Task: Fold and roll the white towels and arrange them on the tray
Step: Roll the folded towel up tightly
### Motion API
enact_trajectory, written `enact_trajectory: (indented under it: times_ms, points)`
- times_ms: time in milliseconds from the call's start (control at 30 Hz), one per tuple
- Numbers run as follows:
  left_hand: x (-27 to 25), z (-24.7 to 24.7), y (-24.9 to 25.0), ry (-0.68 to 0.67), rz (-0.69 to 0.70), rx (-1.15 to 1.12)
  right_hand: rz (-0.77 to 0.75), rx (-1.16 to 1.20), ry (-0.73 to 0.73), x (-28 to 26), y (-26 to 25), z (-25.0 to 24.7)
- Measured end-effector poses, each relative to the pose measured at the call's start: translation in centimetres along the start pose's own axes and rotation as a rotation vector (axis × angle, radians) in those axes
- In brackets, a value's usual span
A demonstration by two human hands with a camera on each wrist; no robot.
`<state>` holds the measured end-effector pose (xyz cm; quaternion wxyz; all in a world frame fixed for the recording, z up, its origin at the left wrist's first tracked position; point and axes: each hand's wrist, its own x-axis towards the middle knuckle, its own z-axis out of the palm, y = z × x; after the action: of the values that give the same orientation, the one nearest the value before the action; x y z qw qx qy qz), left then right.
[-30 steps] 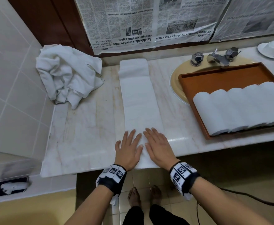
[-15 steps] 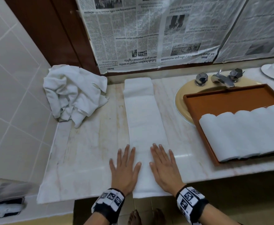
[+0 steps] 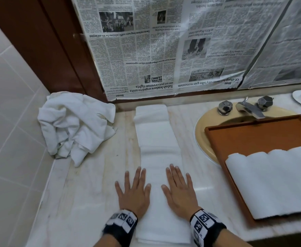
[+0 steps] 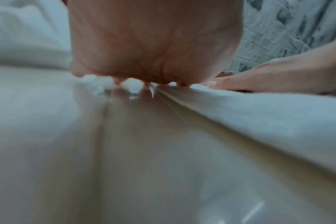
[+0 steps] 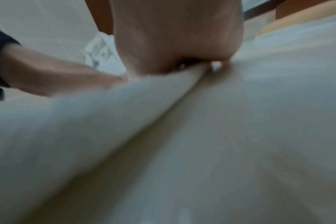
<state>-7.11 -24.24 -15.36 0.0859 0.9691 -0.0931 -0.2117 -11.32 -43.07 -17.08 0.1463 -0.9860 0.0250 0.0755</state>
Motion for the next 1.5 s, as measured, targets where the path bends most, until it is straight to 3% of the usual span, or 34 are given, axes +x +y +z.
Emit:
enact_trajectory:
  times_ms: [133, 267, 433, 633, 767, 833, 900, 1000, 1100, 1233, 1333, 1500]
  points:
    - [4.4, -3.4, 1.0, -0.029, -0.018, 0.041, -0.041, 0.034, -0.001, 4.6, 0.5, -1.5]
    - [5.4, -4.5, 1.7, 0.004, -0.013, 0.050, -0.087, 0.009, 0.005, 7.9, 1.2, -3.4]
    - [5.8, -3.5, 2.3, 0.080, 0.125, -0.001, -0.183, -0.018, 0.033, 8.1, -0.1, -1.7]
    - [6.3, -3.1, 1.1, 0.039, 0.027, -0.027, -0.076, -0.075, -0.082, 8.3, 1.8, -2.9]
    - [4.6, -3.6, -0.6, 0.019, 0.003, -0.063, 0.061, -0.044, -0.004, 6.1, 3.6, -4.2]
    - [2.7, -3.3, -1.1, 0.086, 0.067, -0.151, -0.029, -0.020, 0.135, 3.4, 3.3, -4.4]
    - [0.3, -2.6, -1.5, 0.173, 0.237, -0.228, -0.184, 0.076, 0.254, 0.1, 2.8, -3.7]
    - [-3.2, -1.0, -1.9, 0.150, 0.384, -0.321, -0.310, 0.197, 0.156, -4.2, 2.0, -3.3]
    - [-5.5, 0.0, -2.4, 0.111, 0.463, -0.243, -0.374, 0.133, 0.066, -6.6, 2.2, -2.4]
    - [-5.9, 0.6, -3.1, 0.119, 0.483, -0.187, -0.397, 0.025, 0.186, -7.7, 2.3, -1.3]
    - [-5.9, 0.9, -2.9, 0.245, 0.523, -0.119, -0.403, -0.074, 0.294, -8.0, 1.7, -0.5]
    - [-6.7, 1.1, -2.6, 0.329, 0.505, -0.020, -0.416, -0.108, 0.301, -7.6, 1.1, -0.6]
